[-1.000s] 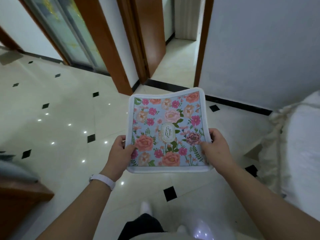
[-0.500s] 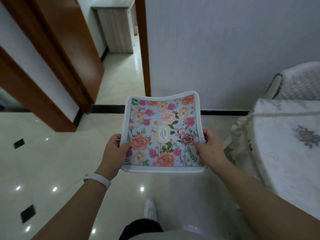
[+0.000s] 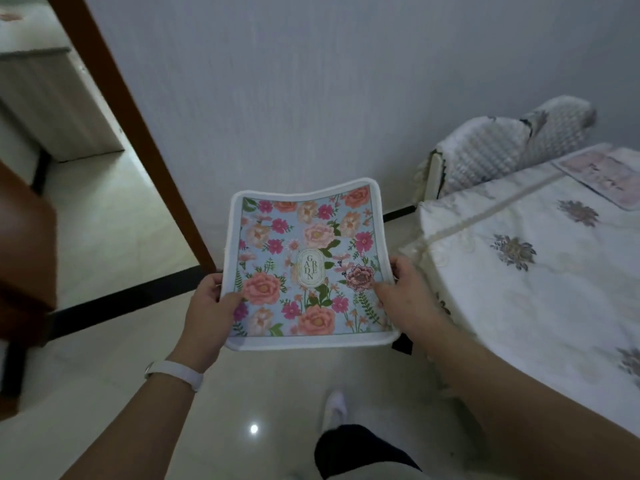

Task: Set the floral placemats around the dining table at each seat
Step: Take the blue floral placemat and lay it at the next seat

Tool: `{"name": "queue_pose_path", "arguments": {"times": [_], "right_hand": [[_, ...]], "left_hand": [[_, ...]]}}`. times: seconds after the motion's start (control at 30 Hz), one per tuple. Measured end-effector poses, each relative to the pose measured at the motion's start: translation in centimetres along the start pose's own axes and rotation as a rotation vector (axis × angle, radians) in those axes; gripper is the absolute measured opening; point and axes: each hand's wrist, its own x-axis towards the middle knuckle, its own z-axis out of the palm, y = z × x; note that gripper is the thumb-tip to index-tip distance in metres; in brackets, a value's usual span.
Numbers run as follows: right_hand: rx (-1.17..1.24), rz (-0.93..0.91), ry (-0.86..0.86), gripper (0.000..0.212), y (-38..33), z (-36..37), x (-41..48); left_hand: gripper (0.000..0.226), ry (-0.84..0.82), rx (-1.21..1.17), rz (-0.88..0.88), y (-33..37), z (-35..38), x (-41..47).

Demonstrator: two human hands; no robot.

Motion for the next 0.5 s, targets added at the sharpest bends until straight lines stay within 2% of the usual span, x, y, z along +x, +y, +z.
{"name": "queue_pose_path", "arguments": {"times": [0.27,0.5], "right_hand": [[-0.004,0.009,0.002,0.022,-1.4,1.6,12.3],[0.065,0.037,0.046,0.021,-5.0,-0.8,24.0]], "left_hand": [[0.015,0.001,0.107,0.055,3.1,2.8,11.1],[0.017,-0.046,0.170,0.124,9.8,8.8,22.5]]}}
